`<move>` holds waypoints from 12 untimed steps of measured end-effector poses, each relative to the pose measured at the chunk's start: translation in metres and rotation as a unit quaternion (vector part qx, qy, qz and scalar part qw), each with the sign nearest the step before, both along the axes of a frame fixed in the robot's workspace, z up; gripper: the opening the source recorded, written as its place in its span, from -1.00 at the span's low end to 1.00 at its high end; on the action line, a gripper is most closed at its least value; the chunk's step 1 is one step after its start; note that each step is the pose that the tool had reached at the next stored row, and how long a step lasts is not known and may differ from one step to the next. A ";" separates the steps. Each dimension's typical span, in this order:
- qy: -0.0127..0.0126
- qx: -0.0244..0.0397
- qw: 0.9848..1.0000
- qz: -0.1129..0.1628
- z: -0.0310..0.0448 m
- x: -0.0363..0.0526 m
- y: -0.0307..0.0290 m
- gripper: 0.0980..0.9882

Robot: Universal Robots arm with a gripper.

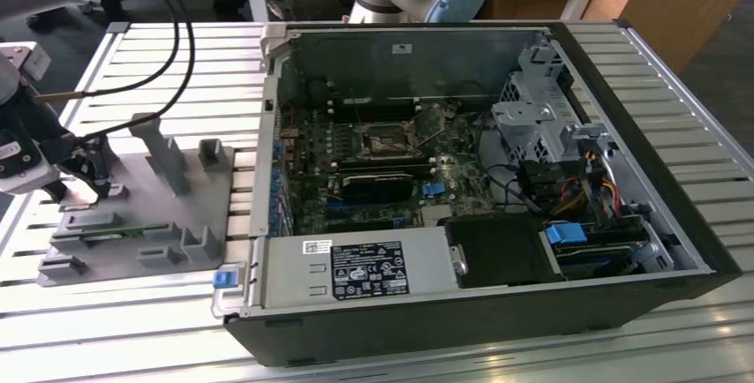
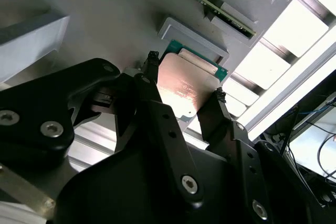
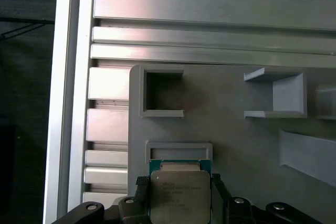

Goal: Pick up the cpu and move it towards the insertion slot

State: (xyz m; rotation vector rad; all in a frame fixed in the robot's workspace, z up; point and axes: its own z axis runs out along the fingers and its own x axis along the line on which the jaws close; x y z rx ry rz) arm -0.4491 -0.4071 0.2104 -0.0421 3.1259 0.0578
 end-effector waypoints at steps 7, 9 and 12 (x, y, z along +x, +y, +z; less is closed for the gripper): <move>0.000 0.000 1.000 0.000 0.0013 0.0000 0.0000 0.00; 0.000 0.000 1.000 0.000 0.0028 0.0000 0.0000 0.00; 0.000 0.000 1.000 0.000 0.0040 0.0001 0.0000 0.00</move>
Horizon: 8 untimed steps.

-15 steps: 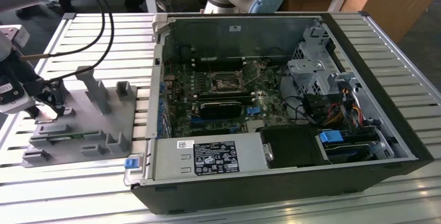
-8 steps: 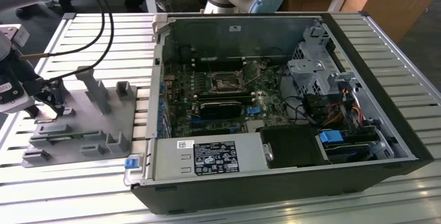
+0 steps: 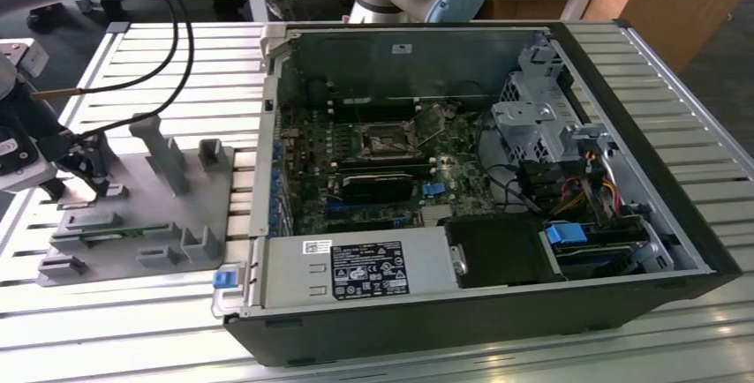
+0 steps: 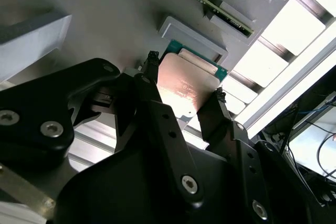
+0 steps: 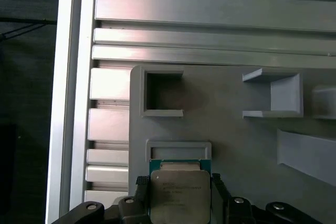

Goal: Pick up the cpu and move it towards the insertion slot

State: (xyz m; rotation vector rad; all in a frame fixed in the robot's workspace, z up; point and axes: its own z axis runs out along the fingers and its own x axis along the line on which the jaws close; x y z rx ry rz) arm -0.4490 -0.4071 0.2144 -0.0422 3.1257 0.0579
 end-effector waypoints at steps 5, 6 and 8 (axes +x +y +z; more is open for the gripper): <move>0.000 0.000 1.000 0.000 0.0018 -0.0001 -0.0001 0.00; 0.000 0.000 1.000 0.000 0.0022 -0.0001 0.0000 0.00; 0.000 0.000 1.000 0.000 0.0030 0.0000 0.0000 0.00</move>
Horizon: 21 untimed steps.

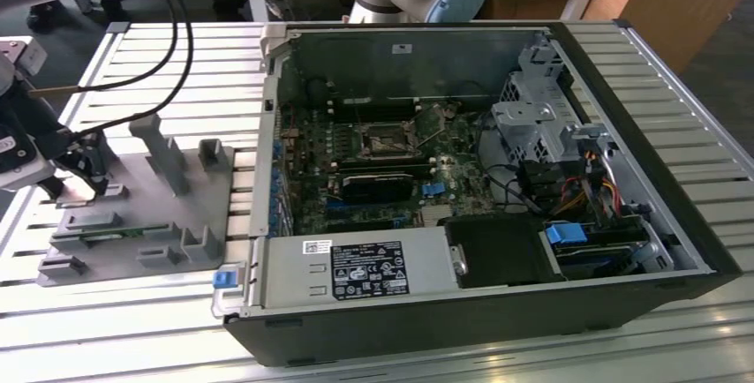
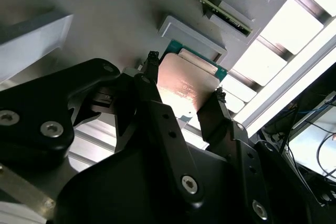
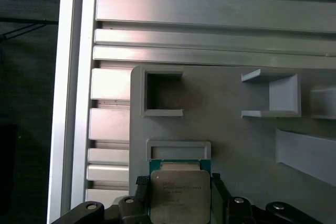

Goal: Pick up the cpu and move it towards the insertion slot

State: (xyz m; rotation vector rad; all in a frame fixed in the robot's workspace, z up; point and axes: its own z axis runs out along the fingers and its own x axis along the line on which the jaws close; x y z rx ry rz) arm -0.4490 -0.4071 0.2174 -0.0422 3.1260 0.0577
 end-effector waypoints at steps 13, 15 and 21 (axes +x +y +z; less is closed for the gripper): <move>0.000 0.000 1.000 0.000 0.0043 0.0000 0.0000 0.00; 0.000 0.000 1.000 0.000 0.0047 0.0000 0.0000 0.00; 0.000 0.000 1.000 0.000 0.0059 0.0000 0.0000 0.00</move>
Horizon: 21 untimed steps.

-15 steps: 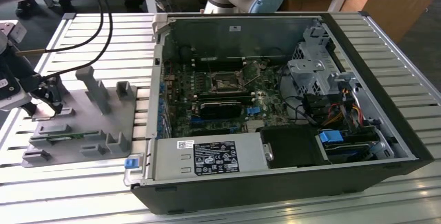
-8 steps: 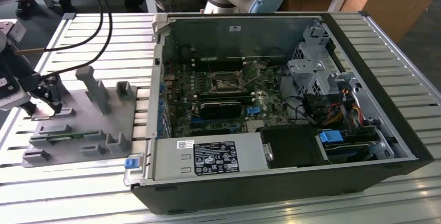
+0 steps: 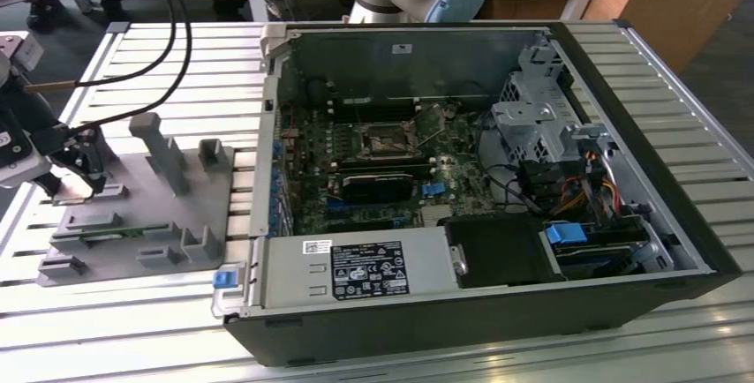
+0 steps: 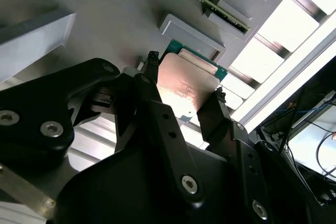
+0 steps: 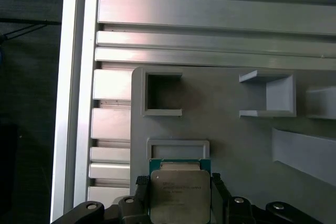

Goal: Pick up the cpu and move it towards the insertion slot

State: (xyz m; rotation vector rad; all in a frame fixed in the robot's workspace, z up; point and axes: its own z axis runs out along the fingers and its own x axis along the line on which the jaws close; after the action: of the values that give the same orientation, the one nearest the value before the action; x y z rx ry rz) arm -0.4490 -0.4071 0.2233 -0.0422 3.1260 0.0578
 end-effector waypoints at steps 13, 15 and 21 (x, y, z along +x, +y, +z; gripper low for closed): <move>0.000 0.000 1.000 0.000 0.0031 0.0000 0.0000 0.00; 0.000 0.000 1.000 0.000 0.0038 0.0000 0.0000 0.00; 0.000 0.000 1.000 0.000 0.0059 0.0000 0.0000 0.00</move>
State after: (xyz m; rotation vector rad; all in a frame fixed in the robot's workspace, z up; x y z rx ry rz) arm -0.4491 -0.4072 0.2292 -0.0422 3.1263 0.0575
